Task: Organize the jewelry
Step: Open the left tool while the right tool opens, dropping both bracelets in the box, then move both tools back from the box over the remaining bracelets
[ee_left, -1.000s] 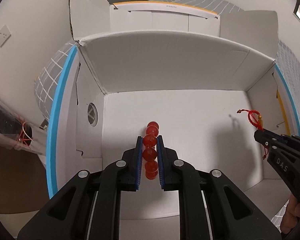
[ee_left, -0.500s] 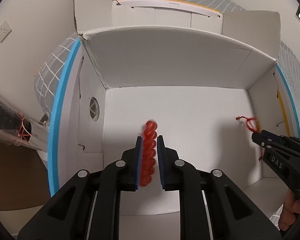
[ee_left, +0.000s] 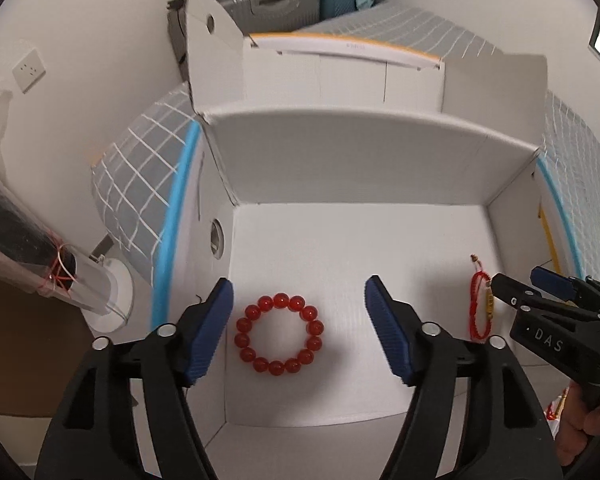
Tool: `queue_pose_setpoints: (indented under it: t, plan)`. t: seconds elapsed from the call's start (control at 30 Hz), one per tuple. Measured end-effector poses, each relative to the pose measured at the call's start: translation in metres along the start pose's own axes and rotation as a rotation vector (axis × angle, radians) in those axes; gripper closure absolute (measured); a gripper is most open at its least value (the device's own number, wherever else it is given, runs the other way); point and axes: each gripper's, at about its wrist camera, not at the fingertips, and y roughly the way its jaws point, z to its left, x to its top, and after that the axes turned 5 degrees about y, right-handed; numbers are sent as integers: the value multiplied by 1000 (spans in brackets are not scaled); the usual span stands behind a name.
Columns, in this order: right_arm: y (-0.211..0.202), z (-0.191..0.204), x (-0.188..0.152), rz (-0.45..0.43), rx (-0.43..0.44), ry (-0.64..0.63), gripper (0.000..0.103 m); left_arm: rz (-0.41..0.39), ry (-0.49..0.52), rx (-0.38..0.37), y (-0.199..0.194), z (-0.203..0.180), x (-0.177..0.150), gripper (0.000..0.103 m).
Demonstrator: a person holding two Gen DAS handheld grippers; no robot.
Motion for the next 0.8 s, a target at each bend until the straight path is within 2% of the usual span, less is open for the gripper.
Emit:
queue_pose_setpoints:
  t: [0.03, 0.17, 0.3, 0.5, 0.73, 0.8]
  plan:
    - [-5, 0, 0, -10, 12, 5, 34, -14, -4, -6, -6, 0, 0, 26]
    - [-29, -1, 4, -74, 31, -4, 15, -75, -6, -17, -28, 0, 0, 20]
    - [-50, -6, 7, -121, 39, -2, 7, -159, 3, -14, -55, -6, -2, 7]
    - [-91, -22, 1, -232, 17, 16, 7, -268, -3, -31, -97, -13, -7, 6]
    - [-138, -71, -24, -339, -17, 87, 7, -329, 36, -76, -127, -39, -17, 6]
    - [-148, -87, -34, -365, -33, 110, 7, -345, 44, -109, -132, -52, -21, 6]
